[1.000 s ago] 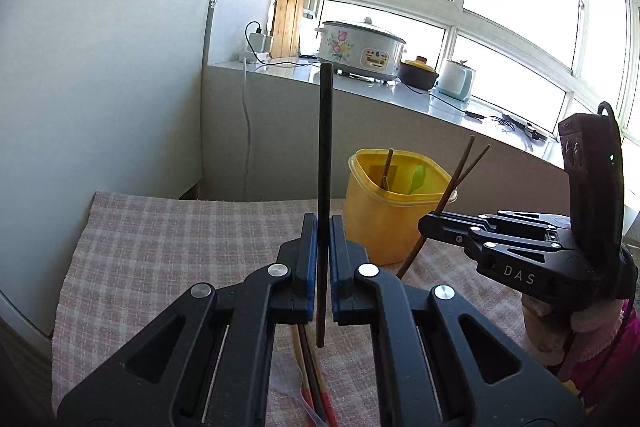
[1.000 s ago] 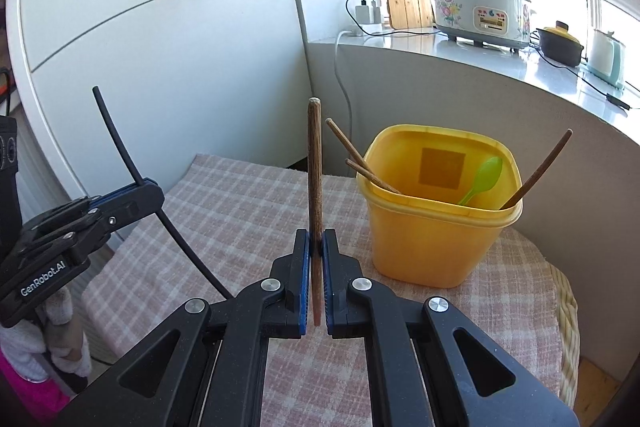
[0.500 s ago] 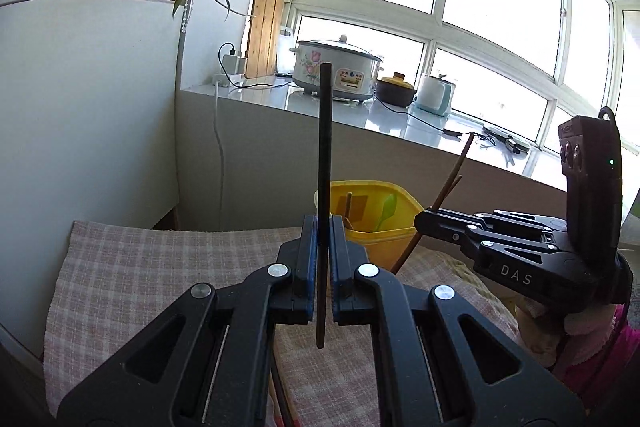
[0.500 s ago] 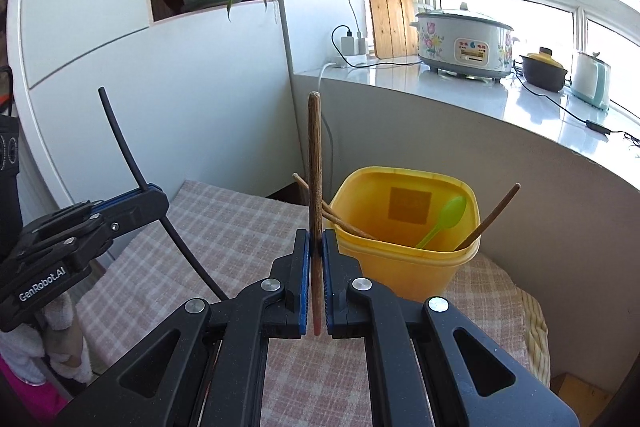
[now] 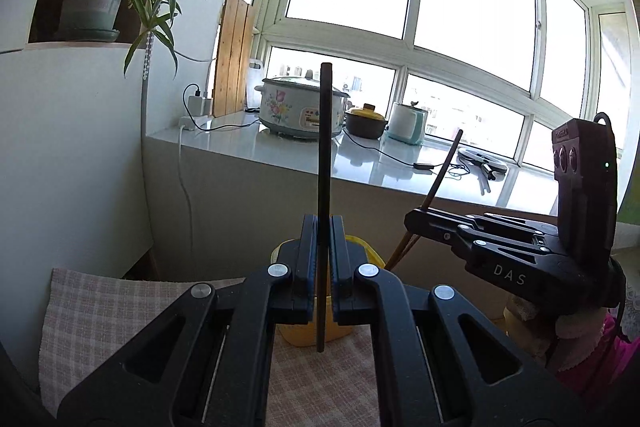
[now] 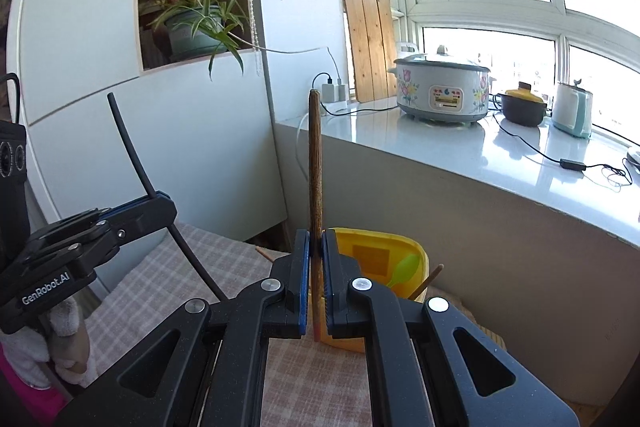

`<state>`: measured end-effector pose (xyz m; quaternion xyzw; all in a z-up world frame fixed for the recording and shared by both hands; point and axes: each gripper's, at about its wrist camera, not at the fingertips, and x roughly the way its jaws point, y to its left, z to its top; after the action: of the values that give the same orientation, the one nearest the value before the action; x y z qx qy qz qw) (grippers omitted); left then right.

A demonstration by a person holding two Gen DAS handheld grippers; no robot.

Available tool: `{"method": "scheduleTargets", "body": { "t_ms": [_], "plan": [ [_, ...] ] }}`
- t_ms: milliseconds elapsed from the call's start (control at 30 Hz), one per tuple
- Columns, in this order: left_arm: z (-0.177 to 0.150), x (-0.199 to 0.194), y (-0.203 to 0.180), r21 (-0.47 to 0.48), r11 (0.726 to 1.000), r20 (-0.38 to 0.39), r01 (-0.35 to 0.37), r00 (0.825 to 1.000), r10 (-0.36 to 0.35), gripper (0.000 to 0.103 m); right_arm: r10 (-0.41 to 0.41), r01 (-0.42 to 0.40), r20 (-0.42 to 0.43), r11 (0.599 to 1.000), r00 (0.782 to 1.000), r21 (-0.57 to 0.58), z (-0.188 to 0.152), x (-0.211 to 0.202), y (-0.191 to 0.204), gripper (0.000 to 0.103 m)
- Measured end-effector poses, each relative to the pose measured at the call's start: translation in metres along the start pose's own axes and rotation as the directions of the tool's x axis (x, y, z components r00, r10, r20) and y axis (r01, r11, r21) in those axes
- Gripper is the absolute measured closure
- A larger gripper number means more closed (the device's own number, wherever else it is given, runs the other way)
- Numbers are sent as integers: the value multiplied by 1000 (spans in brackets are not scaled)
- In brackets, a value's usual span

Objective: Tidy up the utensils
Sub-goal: 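Lower both chopsticks into the yellow container and open both grippers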

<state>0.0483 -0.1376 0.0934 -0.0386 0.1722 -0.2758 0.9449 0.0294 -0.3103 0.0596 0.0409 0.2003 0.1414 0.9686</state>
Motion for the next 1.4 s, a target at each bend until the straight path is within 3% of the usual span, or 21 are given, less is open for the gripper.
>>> {"method": "scheduleTargets", "body": {
  "t_ms": [267,600,1033,1400],
  "plan": [
    [19,8,-12,17,1000,41,10,999,-11,100,-27,28,62,999,998,-16,20,-5,-5,98],
    [41,38,-13,13,1000,55,-3,999,3,100,-73,75,80,997,994,-14,30,11,-11,98],
    [30,87,-3,-9,1000,-33,-9,999,9,101,-106,107,-32,994,994,14,5,52,-29,98],
    [17,64,6,-36,999,-36,-13,999,11,101,-112,113,-113,994,987,0,-11,68,-30,98]
  ]
}}
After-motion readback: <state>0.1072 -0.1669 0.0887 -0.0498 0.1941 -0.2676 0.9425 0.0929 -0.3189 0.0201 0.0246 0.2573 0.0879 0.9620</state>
